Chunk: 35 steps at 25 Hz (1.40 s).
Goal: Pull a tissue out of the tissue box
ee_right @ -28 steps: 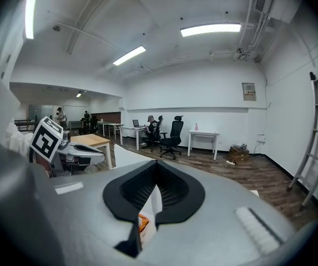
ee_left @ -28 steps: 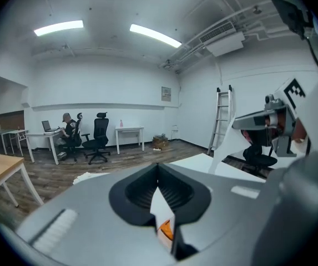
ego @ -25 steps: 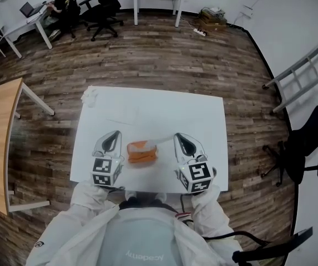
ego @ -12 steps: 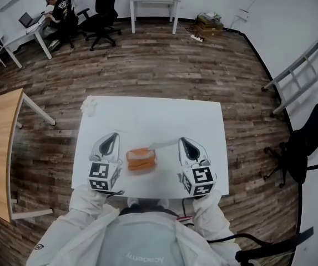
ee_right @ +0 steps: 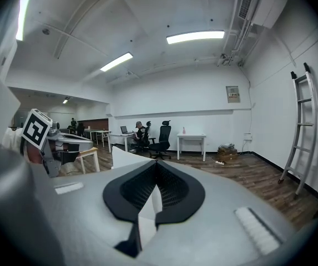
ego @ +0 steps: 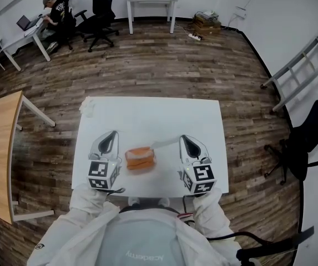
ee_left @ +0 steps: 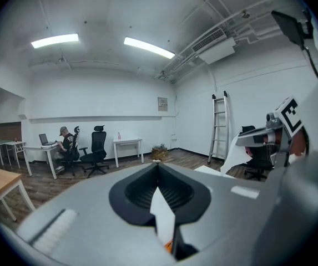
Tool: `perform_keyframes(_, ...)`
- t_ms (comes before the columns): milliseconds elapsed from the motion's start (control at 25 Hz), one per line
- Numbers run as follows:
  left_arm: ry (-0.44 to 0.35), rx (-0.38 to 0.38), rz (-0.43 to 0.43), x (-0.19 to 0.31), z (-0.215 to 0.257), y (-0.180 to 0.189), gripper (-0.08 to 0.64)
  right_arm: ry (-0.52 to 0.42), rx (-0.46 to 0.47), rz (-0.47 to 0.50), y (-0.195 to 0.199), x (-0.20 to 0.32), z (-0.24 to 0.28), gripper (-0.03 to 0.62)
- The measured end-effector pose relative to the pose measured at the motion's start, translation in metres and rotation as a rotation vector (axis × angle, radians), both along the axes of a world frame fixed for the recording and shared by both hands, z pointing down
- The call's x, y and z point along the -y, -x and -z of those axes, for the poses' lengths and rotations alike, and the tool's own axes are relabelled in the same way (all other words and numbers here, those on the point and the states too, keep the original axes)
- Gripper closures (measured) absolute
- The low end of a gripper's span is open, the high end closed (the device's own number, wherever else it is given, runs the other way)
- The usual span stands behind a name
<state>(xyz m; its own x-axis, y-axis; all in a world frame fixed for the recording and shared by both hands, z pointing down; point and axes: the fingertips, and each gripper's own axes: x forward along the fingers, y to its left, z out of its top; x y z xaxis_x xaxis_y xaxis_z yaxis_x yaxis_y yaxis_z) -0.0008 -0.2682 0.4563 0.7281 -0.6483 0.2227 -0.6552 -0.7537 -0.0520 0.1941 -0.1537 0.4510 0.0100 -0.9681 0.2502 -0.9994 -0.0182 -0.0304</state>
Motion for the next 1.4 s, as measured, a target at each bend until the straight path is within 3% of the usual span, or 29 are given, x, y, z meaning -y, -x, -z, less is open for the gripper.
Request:
perform_keyframes(560, 0.000, 0.010, 0.019, -0.012, -0.001, -0.006, 0.560, -0.022, 0.013, 0.009, -0.008, -0.007, 0.003, 0.592)
perform_keyframes(1040, -0.004, 0.046, 0.092, -0.041, -0.001, -0.011, 0.560, -0.041, 0.029, 0.069, -0.019, -0.025, 0.005, 0.592)
perform_keyframes(1400, -0.010, 0.045, 0.036, -0.059, -0.004, -0.020, 0.560, -0.044, 0.037, 0.056, -0.006, -0.038, 0.004, 0.592)
